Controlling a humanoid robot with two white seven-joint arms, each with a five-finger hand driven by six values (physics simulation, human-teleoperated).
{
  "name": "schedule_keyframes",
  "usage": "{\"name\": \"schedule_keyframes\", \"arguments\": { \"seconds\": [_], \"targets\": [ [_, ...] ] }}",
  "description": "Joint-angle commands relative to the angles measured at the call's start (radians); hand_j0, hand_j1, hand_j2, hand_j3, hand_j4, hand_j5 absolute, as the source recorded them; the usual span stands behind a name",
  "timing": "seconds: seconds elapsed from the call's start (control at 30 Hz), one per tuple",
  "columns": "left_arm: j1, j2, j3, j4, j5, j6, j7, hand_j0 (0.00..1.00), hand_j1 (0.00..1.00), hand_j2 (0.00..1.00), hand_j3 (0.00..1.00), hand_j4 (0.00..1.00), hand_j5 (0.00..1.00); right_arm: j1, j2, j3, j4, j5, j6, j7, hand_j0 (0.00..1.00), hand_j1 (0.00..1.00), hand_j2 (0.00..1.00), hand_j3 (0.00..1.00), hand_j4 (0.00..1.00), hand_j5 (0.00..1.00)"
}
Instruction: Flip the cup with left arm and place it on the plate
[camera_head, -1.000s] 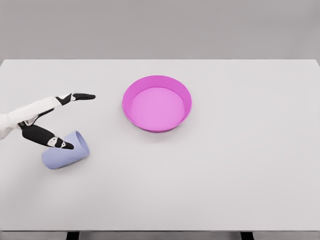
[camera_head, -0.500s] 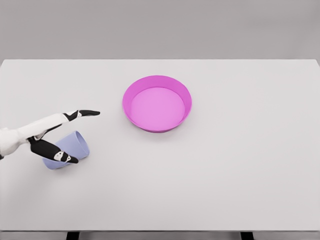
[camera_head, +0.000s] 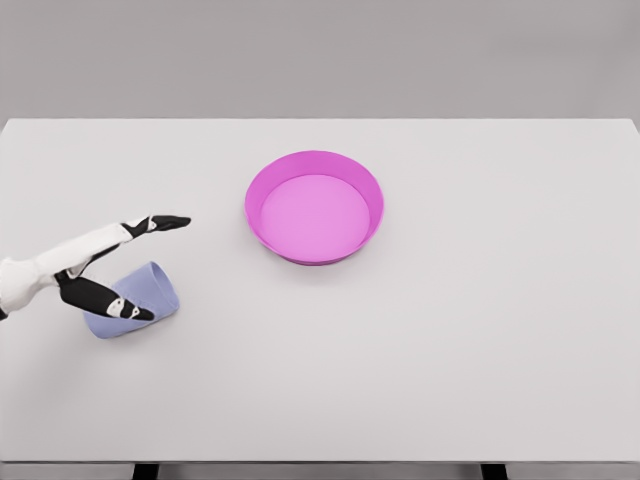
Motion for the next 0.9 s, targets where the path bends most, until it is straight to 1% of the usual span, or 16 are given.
{"name": "schedule_keyframes", "arguments": {
  "seconds": [0.0, 0.1, 0.2, 0.37, 0.87],
  "targets": [
    [0.000, -0.002, 0.016, 0.000, -0.009, 0.035, 0.003, 1.00, 1.00, 1.00, 1.00, 1.00, 1.00, 0.000, 0.000, 0.000, 0.000, 0.000, 0.000, 0.000, 1.00, 1.00, 1.00, 1.00, 1.00, 1.00],
    [0.008, 0.000, 0.016, 0.000, -0.009, 0.045, 0.001, 1.00, 1.00, 1.00, 1.00, 1.00, 1.00, 0.000, 0.000, 0.000, 0.000, 0.000, 0.000, 0.000, 1.00, 1.00, 1.00, 1.00, 1.00, 1.00],
    [0.014, -0.002, 0.016, 0.000, -0.010, 0.109, 0.000, 1.00, 1.00, 1.00, 1.00, 1.00, 1.00, 0.000, 0.000, 0.000, 0.000, 0.000, 0.000, 0.000, 1.00, 1.00, 1.00, 1.00, 1.00, 1.00],
    [0.003, -0.004, 0.019, -0.002, -0.002, 0.106, -0.011, 1.00, 1.00, 1.00, 1.00, 1.00, 1.00, 0.000, 0.000, 0.000, 0.000, 0.000, 0.000, 0.000, 1.00, 1.00, 1.00, 1.00, 1.00, 1.00],
    [0.014, -0.002, 0.012, -0.002, -0.002, 0.109, -0.009, 1.00, 1.00, 1.00, 1.00, 1.00, 1.00, 0.000, 0.000, 0.000, 0.000, 0.000, 0.000, 0.000, 1.00, 1.00, 1.00, 1.00, 1.00, 1.00]
  ]
}}
